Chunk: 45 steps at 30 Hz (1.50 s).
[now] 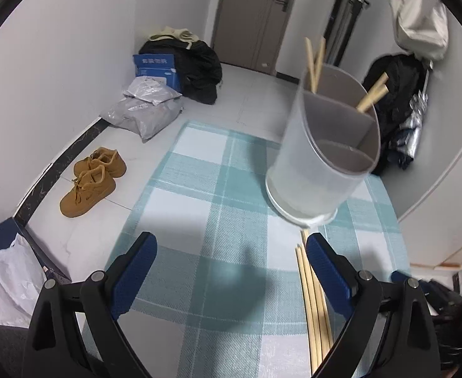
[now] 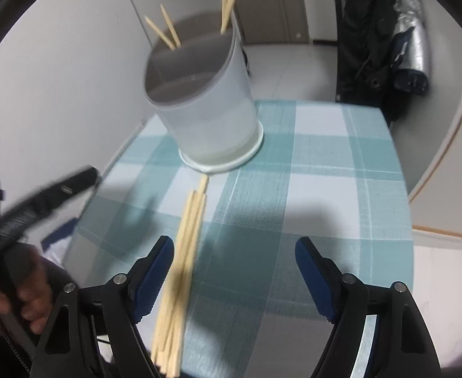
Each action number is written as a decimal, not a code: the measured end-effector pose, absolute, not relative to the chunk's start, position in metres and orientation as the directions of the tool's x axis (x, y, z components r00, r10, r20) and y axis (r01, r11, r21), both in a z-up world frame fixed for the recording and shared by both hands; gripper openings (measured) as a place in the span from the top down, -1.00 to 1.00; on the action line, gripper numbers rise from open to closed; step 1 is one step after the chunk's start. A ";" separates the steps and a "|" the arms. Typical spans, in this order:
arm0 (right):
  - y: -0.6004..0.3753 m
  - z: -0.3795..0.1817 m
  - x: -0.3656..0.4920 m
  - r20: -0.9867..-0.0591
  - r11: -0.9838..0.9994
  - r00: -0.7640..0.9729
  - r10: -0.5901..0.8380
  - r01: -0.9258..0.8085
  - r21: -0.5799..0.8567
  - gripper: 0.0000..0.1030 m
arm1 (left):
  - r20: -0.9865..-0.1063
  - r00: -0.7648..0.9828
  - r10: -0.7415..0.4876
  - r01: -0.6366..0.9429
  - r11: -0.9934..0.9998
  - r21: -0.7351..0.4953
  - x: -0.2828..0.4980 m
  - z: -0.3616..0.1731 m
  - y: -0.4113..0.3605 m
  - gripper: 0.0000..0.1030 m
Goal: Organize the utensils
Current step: 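Move both open grippers down toward the chopstick pile beside the holder, then pinch one chopstick from the pile with the right gripper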
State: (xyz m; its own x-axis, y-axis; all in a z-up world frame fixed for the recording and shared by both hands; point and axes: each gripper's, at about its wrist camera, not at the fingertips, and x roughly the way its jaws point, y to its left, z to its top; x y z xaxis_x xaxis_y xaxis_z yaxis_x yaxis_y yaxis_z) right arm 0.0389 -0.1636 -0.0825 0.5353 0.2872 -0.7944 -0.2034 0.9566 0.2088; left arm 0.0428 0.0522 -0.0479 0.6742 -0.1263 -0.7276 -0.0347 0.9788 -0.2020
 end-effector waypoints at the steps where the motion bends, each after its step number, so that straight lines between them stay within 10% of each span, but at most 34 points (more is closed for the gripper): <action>1: -0.159 -0.087 0.044 -0.812 0.963 0.520 0.263 -0.199 0.184 -0.33 | -0.725 0.679 -0.118 -0.042 0.979 -0.199 0.043 -0.046 0.054 -0.81; 45: -0.076 -0.117 0.101 -0.929 0.930 0.358 0.093 -0.363 -0.047 0.91 | -0.766 0.632 -0.118 -0.191 0.934 -0.301 0.054 -0.054 0.109 -0.81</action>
State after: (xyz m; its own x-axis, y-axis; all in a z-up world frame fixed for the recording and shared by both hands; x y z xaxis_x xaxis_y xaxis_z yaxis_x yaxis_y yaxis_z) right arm 0.1006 -0.0758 -0.1173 0.3582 0.0925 -0.9291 -0.3634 0.9304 -0.0475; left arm 0.0539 0.1090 -0.0545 0.6320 -0.1176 -0.7660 -0.1907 0.9344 -0.3008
